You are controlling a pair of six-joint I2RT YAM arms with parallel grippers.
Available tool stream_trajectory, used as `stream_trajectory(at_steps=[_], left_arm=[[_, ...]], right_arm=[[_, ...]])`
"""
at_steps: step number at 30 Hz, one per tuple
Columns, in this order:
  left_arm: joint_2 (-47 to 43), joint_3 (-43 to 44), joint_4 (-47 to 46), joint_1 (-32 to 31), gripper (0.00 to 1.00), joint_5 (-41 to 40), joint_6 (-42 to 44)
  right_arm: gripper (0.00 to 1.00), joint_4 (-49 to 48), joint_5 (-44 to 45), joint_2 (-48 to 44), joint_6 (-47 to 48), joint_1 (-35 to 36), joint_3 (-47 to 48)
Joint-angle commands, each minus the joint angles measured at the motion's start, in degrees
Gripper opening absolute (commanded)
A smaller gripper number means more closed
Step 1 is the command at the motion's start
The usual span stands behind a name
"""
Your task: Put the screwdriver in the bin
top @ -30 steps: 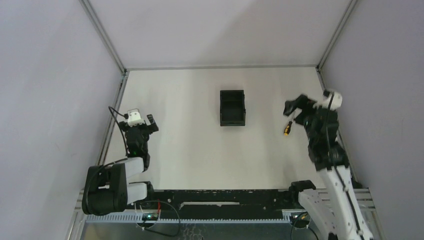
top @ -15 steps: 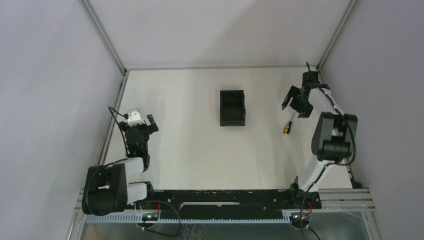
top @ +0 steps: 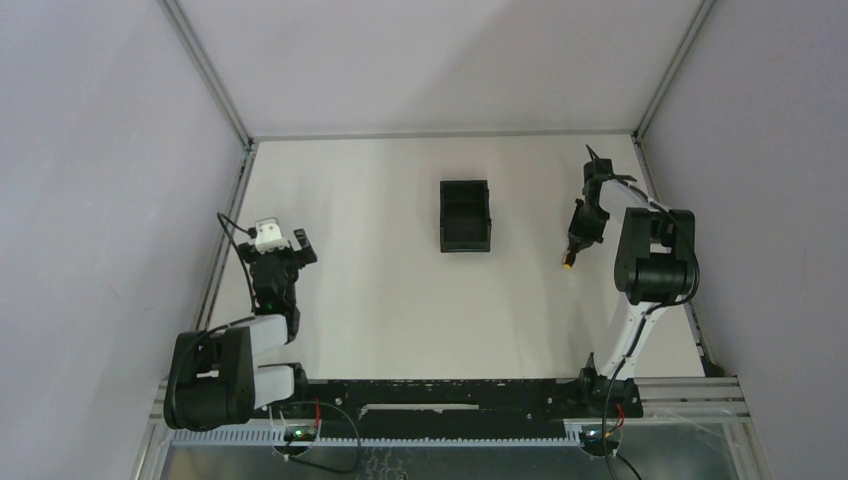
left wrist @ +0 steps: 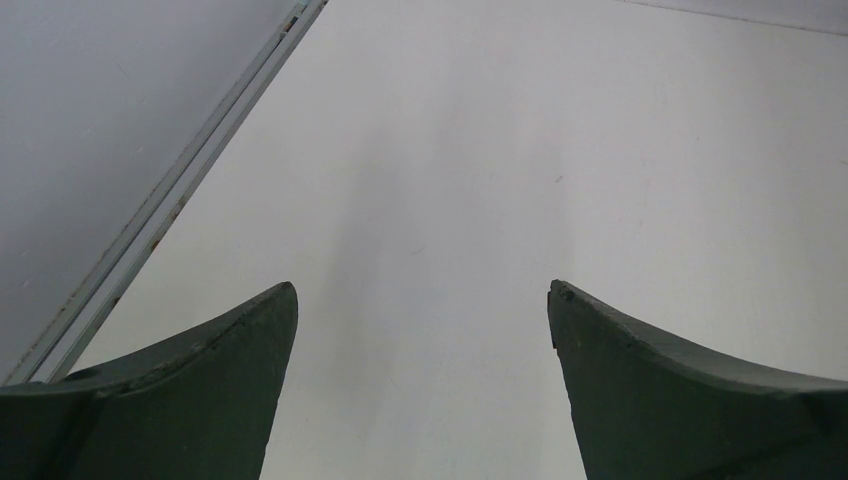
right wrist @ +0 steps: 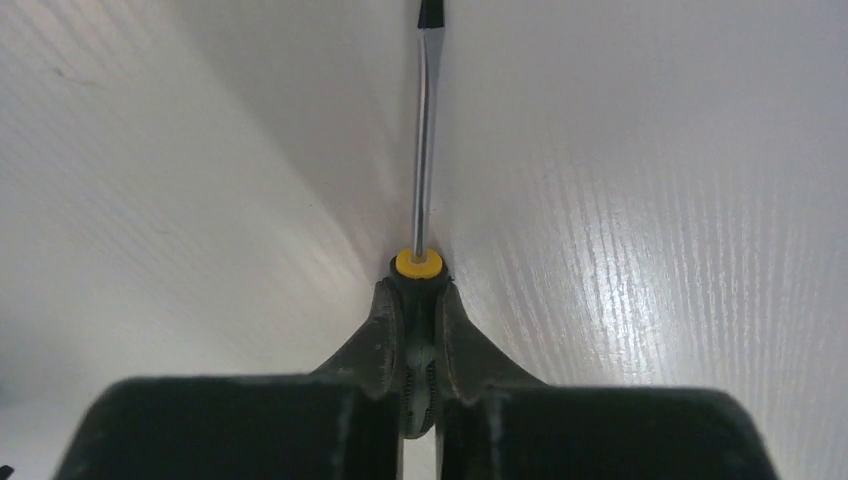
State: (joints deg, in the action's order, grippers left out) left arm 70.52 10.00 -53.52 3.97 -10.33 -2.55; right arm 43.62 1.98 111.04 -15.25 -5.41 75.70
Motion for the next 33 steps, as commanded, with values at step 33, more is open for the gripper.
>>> stream_trajectory(at_steps=[33], left_arm=[[0.2, 3.1, -2.3, -0.3, 1.0, -0.2, 0.9]], right_arm=[[0.0, 23.8, 16.6, 10.9, 9.8, 39.3, 54.8]])
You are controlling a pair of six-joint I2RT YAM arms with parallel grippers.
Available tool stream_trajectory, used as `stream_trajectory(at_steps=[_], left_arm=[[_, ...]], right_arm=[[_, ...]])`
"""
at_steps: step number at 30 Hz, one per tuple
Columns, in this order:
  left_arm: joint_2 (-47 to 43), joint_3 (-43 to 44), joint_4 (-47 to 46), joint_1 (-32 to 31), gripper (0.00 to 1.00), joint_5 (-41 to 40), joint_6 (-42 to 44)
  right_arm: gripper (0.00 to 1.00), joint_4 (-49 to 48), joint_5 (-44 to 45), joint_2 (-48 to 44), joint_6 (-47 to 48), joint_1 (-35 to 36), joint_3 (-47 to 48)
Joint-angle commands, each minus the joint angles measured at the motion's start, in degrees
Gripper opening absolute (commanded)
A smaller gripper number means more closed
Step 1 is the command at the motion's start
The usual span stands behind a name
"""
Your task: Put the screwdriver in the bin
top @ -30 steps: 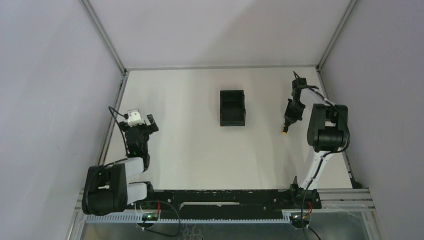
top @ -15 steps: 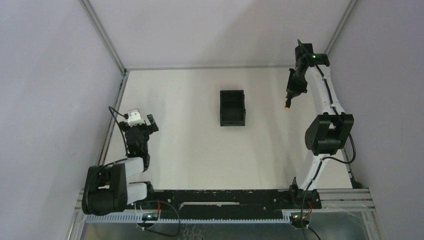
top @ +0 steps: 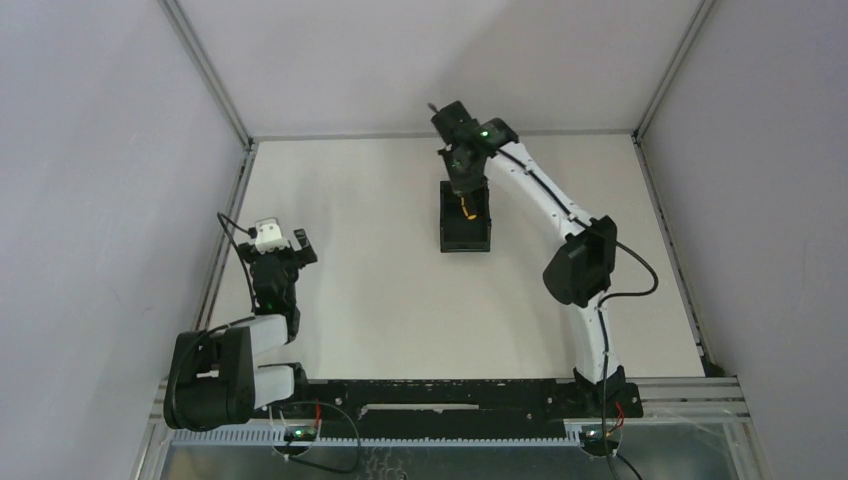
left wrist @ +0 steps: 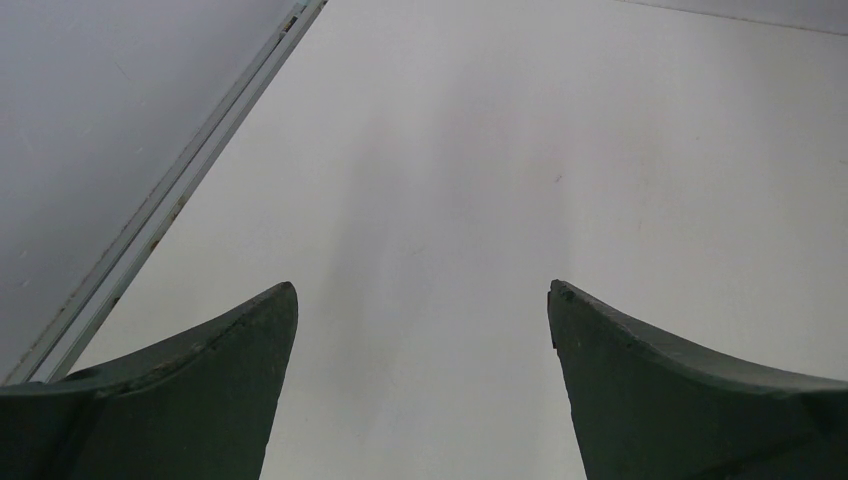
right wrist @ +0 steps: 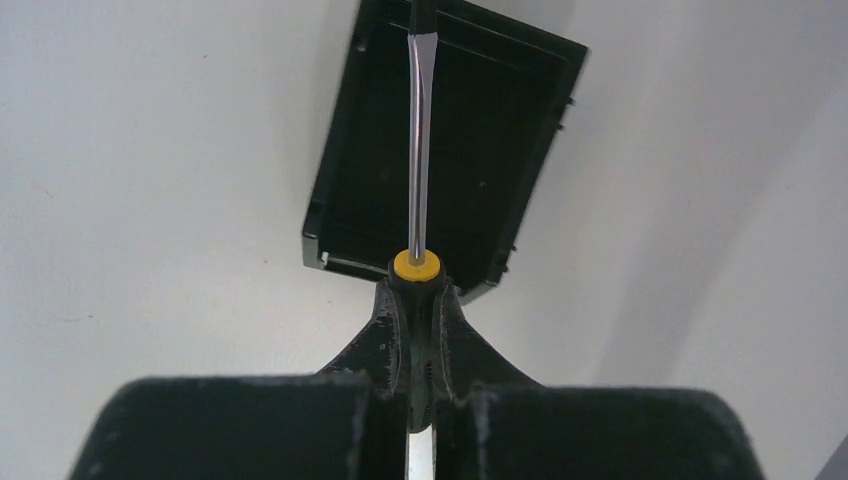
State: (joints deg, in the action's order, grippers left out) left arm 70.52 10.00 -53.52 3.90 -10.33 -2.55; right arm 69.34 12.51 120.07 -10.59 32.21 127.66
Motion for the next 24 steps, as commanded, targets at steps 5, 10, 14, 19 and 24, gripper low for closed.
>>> stream_trajectory(at_steps=[5, 10, 14, 19, 24], left_arm=[[0.2, 3.1, -2.3, -0.3, 1.0, -0.2, 0.8], [0.2, 3.1, -2.3, -0.3, 1.0, -0.1, 0.8], [0.2, 3.1, -2.3, -0.3, 1.0, -0.2, 0.8], [0.2, 3.2, -2.3, -0.3, 1.0, -0.2, 0.8], [0.2, 3.2, -2.3, -0.3, 1.0, -0.2, 0.8]], right_arm=[[0.0, -8.3, 6.3, 4.3, 8.6, 2.6, -1.6], [0.02, -13.7, 7.1, 7.5, 10.1, 2.6, -6.9], [0.17, -15.2, 5.1, 9.7, 9.8, 2.7, -8.9], [0.37, -15.7, 5.5, 9.6, 8.8, 2.7, -10.2], [0.45, -15.5, 6.6, 6.2, 7.6, 2.7, -10.1]])
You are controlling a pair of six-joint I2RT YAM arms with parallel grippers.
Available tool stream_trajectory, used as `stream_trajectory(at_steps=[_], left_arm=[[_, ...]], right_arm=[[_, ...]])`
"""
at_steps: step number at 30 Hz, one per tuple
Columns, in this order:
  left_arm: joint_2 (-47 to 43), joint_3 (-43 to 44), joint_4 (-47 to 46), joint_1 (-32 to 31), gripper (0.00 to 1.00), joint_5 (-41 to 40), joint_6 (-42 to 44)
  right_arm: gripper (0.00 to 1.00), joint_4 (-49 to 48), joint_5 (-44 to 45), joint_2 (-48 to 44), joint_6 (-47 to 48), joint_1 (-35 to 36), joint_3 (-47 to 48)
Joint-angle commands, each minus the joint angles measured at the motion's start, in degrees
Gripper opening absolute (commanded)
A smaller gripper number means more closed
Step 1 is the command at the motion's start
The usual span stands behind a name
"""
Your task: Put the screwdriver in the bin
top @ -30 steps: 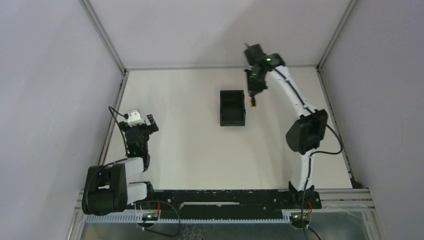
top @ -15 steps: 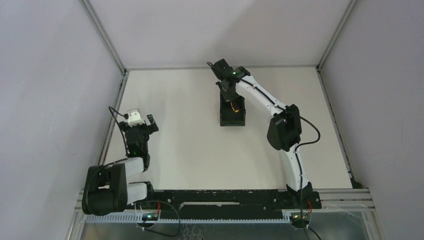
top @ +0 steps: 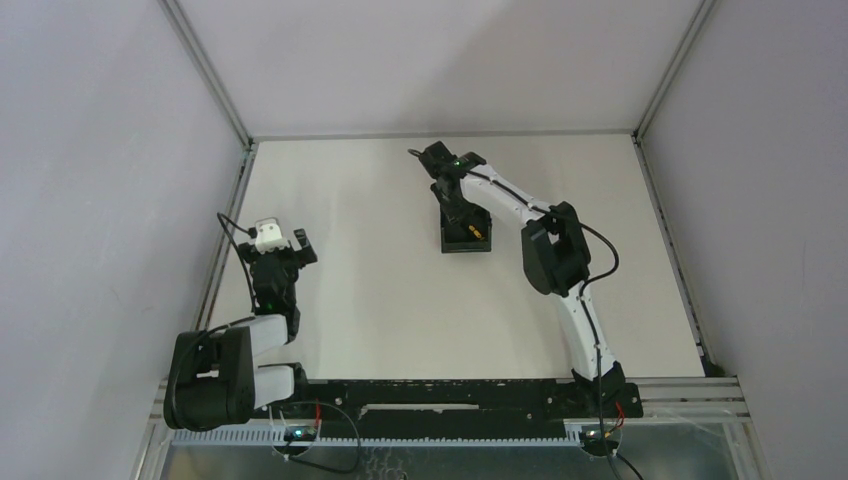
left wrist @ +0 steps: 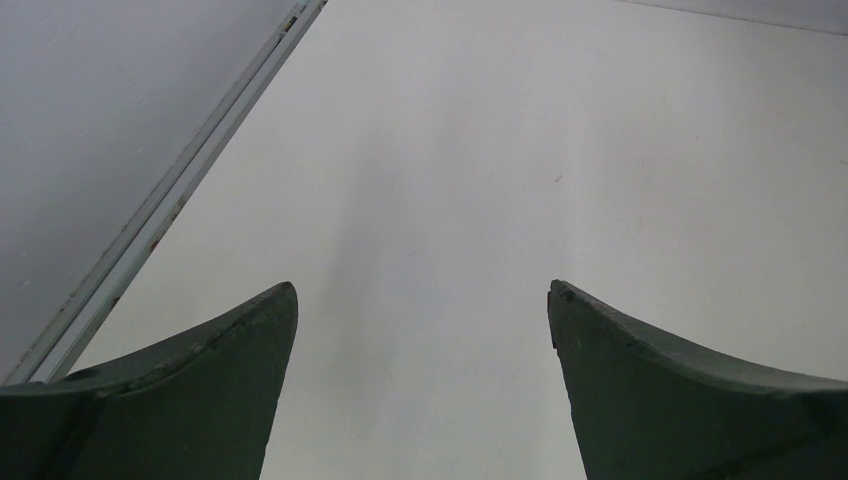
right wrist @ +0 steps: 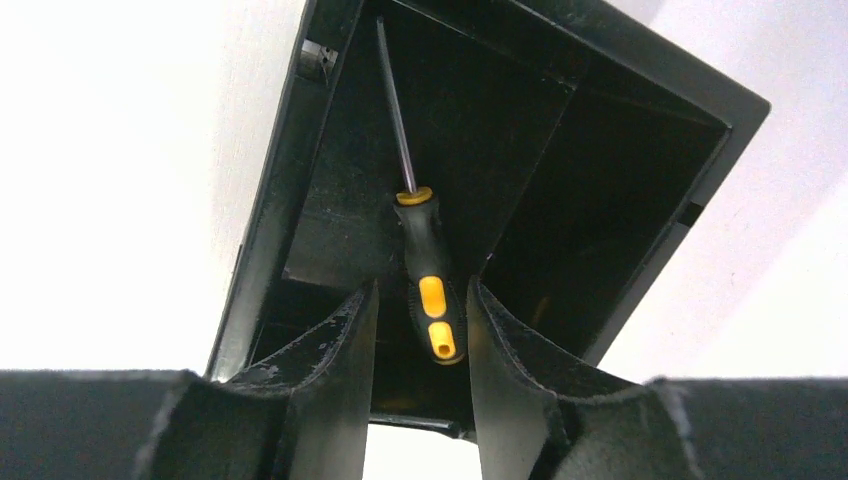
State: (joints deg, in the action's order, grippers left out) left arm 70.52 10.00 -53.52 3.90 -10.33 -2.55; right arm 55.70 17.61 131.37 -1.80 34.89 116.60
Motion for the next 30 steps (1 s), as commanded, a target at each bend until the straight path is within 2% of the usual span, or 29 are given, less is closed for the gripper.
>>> stream_trajectory(at_steps=[1, 5, 7, 8, 9, 10, 11, 21, 27, 30], left_arm=[[0.2, 3.1, -2.3, -0.3, 1.0, -0.2, 0.8], [0.2, 3.1, -2.3, -0.3, 1.0, -0.2, 0.8], [0.2, 3.1, -2.3, -0.3, 1.0, -0.2, 0.8], [0.2, 3.1, -2.3, -0.3, 1.0, -0.2, 0.8], [0.2, 3.1, -2.3, -0.3, 1.0, -0.2, 0.8], [0.2, 3.1, -2.3, -0.3, 1.0, -0.1, 0.8], [0.2, 3.1, -2.3, -0.3, 1.0, -0.2, 0.8], [0.2, 3.1, -2.3, -0.3, 1.0, -0.2, 0.8], [0.2, 3.1, -2.3, -0.3, 1.0, -0.1, 0.8], [0.2, 3.1, -2.3, -0.3, 1.0, -0.2, 0.8]], right_arm=[[0.45, -1.9, 1.8, -6.8, -1.4, 0.0, 0.8], [0.46, -4.2, 1.6, -14.7, -2.1, -0.3, -2.5], [0.54, -6.5, 0.9, -20.0, -2.3, -0.6, -6.0], [0.61, -8.0, 0.4, -23.0, -2.3, -0.8, -8.1], [0.82, -9.6, 0.0, -25.8, -2.3, -1.1, -10.8], [0.98, -12.1, -0.6, -29.1, -2.4, -1.5, -13.5], [1.0, -14.2, -1.7, -33.4, -2.3, -1.9, -17.6], [1.0, -34.9, -12.4, -65.5, -5.9, -10.6, -54.3], [1.0, -39.1, -5.1, -77.2, -14.4, -12.6, -69.9], [1.0, -41.0, -4.3, -81.5, -17.6, -13.4, -77.0]])
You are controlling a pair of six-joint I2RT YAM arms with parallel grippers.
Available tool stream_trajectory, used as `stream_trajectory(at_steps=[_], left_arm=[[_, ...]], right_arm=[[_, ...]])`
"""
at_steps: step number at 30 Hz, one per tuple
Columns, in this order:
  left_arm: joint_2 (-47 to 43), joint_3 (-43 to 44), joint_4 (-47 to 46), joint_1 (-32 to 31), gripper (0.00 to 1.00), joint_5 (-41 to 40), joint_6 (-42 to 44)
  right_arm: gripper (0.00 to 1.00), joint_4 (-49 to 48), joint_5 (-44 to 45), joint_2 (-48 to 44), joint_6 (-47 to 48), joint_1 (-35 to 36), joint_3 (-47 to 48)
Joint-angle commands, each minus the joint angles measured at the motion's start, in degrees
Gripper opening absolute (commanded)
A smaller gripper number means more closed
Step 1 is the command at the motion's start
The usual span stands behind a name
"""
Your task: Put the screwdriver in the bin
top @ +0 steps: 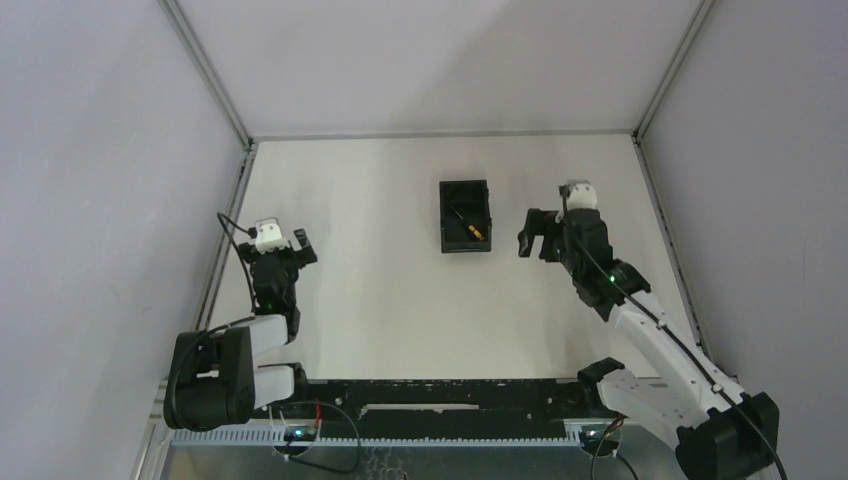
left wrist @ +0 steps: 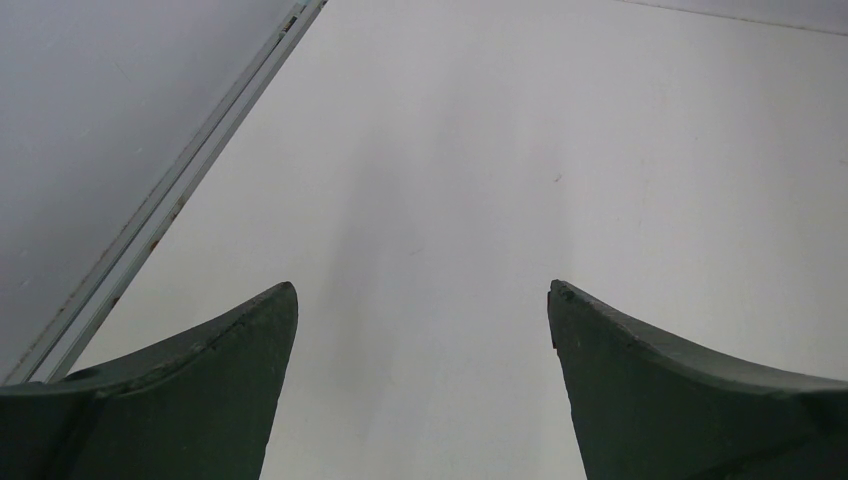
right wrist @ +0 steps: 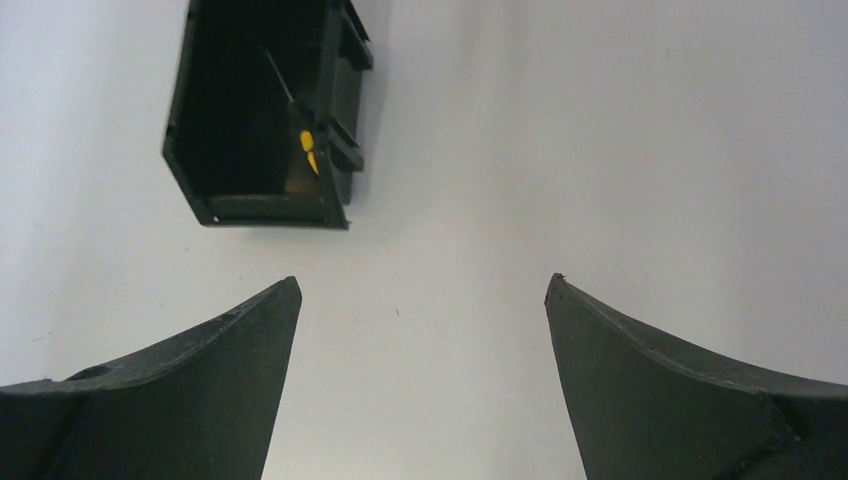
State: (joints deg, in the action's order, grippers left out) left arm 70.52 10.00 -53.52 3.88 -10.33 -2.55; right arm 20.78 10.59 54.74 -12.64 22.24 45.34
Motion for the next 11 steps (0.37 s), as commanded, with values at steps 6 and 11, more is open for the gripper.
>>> stream_trajectory(at_steps=[6, 11], left_arm=[[0.2, 3.2, -2.3, -0.3, 1.0, -0.1, 0.8], [0.2, 3.1, -2.3, -0.3, 1.0, -0.1, 0.8]], right_arm=[[1.0, -7.2, 5.9, -8.1, -8.6, -0.8, -12.9], [1.0, -8.1, 6.4, -7.8, -8.4, -0.7, -13.8]])
